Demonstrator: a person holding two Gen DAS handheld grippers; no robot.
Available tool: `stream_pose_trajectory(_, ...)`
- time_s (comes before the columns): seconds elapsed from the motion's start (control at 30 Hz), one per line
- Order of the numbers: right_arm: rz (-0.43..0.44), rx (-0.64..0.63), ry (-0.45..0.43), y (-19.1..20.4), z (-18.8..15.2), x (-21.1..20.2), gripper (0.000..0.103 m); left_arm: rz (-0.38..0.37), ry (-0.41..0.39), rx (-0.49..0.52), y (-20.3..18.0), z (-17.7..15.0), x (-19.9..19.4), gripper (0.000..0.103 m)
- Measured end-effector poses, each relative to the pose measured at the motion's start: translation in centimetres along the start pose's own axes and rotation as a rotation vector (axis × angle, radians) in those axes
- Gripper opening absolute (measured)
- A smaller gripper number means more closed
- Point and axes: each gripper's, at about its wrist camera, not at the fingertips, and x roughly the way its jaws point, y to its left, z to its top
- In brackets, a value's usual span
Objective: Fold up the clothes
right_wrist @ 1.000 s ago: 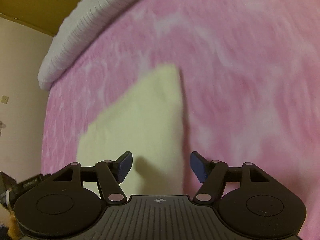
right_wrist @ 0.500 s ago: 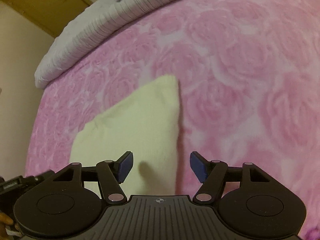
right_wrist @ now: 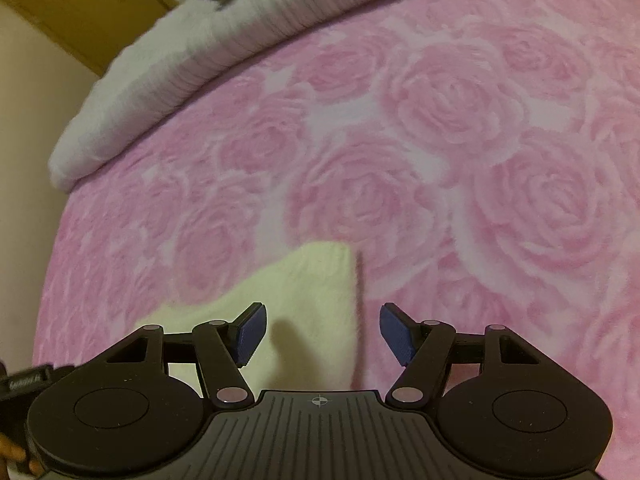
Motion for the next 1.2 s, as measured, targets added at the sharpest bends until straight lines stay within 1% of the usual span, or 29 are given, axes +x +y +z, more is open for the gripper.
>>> stream_pose_trajectory(0.03, 0.006, 0.017, 0.001, -0.2, 0.2, 0.4, 0.067, -0.008, -0.005, 0.022, -0.1, 0.0, 0.0, 0.006)
stream_pose_trajectory(0.07, 0.018, 0.008, -0.008, 0.0, 0.3, 0.5, 0.064, -0.012, -0.014, 0.045, -0.2, 0.0, -0.1, 0.006)
stream_pose_trajectory(0.1, 0.029, -0.002, -0.017, 0.2, 0.3, 0.6, 0.035, -0.013, -0.035, 0.064, -0.3, -0.2, -0.5, 0.006)
stream_pose_trajectory(0.13, 0.040, -0.012, -0.026, 0.4, 0.4, 0.7, 0.003, -0.007, -0.051, 0.081, -0.2, -0.4, -0.9, 0.005)
stream_pose_trajectory(0.17, 0.052, -0.022, -0.036, 0.6, 0.4, 0.7, 0.001, 0.013, -0.059, 0.096, 0.1, -0.5, -1.1, 0.005)
stream_pose_trajectory(0.2, 0.033, -0.055, -0.045, 1.0, 0.4, 0.7, 0.001, 0.030, -0.066, 0.102, 0.5, -0.7, -1.2, 0.005)
stream_pose_trajectory(0.27, -0.026, -0.085, -0.054, 1.2, 0.4, 1.3, 0.001, 0.048, -0.068, 0.064, 1.9, -1.1, -1.1, 0.006)
stream_pose_trajectory(0.3, -0.033, -0.070, -0.043, 0.7, 0.5, 1.7, 0.001, 0.044, -0.074, 0.049, 2.4, -1.2, -1.1, 0.006)
stream_pose_trajectory(0.37, -0.034, -0.037, -0.028, -0.2, 0.7, 2.2, 0.001, 0.046, -0.091, 0.067, 2.1, -1.4, -1.3, 0.006)
stream_pose_trajectory(0.43, -0.008, -0.018, -0.039, -0.4, 0.8, 1.7, 0.002, 0.049, -0.112, 0.093, 1.5, -1.6, -1.8, 0.006)
stream_pose_trajectory(0.47, 0.005, -0.008, -0.044, -0.5, 0.9, 1.3, 0.002, 0.043, -0.123, 0.088, 1.5, -1.6, -2.1, 0.006)
stream_pose_trajectory(0.57, 0.030, -0.017, -0.043, 0.1, 0.6, 0.2, 0.003, 0.042, -0.137, 0.096, 1.5, -1.5, -2.5, 0.006)
stream_pose_trajectory(0.67, 0.055, -0.076, -0.052, 1.5, -0.3, -0.6, 0.003, 0.064, -0.124, 0.102, 1.9, -1.6, -1.9, 0.006)
stream_pose_trajectory(0.77, 0.040, -0.095, -0.002, 1.9, -1.8, 0.2, 0.003, 0.092, -0.081, 0.054, 3.5, -1.9, 0.2, 0.010)
stream_pose_trajectory(0.83, 0.009, -0.074, -0.001, 1.5, -2.5, 0.6, 0.003, 0.070, -0.061, 0.034, 3.6, -1.5, 0.5, 0.011)
stream_pose_trajectory(0.87, -0.011, -0.058, -0.004, 1.3, -2.8, 0.7, 0.007, 0.061, -0.051, 0.033, 3.5, -1.1, 0.4, 0.015)
stream_pose_trajectory(0.9, -0.022, -0.044, -0.011, 1.2, -2.8, 0.4, 0.022, 0.059, -0.052, 0.037, 3.3, -0.7, -0.2, 0.017)
stream_pose_trajectory(0.93, -0.023, -0.032, -0.019, 0.9, -2.8, 0.0, 0.041, 0.054, -0.051, 0.028, 3.4, -0.5, -1.1, 0.022)
stream_pose_trajectory(0.97, -0.014, -0.007, -0.032, 0.6, -2.8, -0.8, 0.050, 0.046, -0.052, 0.016, 3.6, -0.3, -2.0, 0.024)
stream_pose_trajectory(1.0, 0.004, 0.021, -0.040, 0.2, -2.9, -1.5, 0.066, 0.030, -0.054, -0.006, 3.9, -0.4, -3.1, 0.025)
stream_pose_trajectory(1.03, 0.027, 0.051, -0.042, -0.3, -3.0, -2.2, 0.069, 0.007, -0.058, -0.032, 4.3, -0.6, -4.5, 0.028)
stream_pose_trajectory(1.07, 0.055, 0.085, -0.037, -1.0, -3.2, -3.2, 0.069, -0.017, -0.053, -0.062, 4.7, -1.0, -5.6, 0.033)
stream_pose_trajectory(1.13, 0.100, 0.132, -0.024, -1.9, -3.9, -4.4, 0.069, -0.067, -0.015, -0.132, 5.8, -2.1, -7.2, 0.038)
stream_pose_trajectory(1.2, 0.149, 0.188, 0.010, -3.0, -5.1, -5.7, 0.069, -0.119, 0.029, -0.207, 6.9, -3.8, -8.2, 0.038)
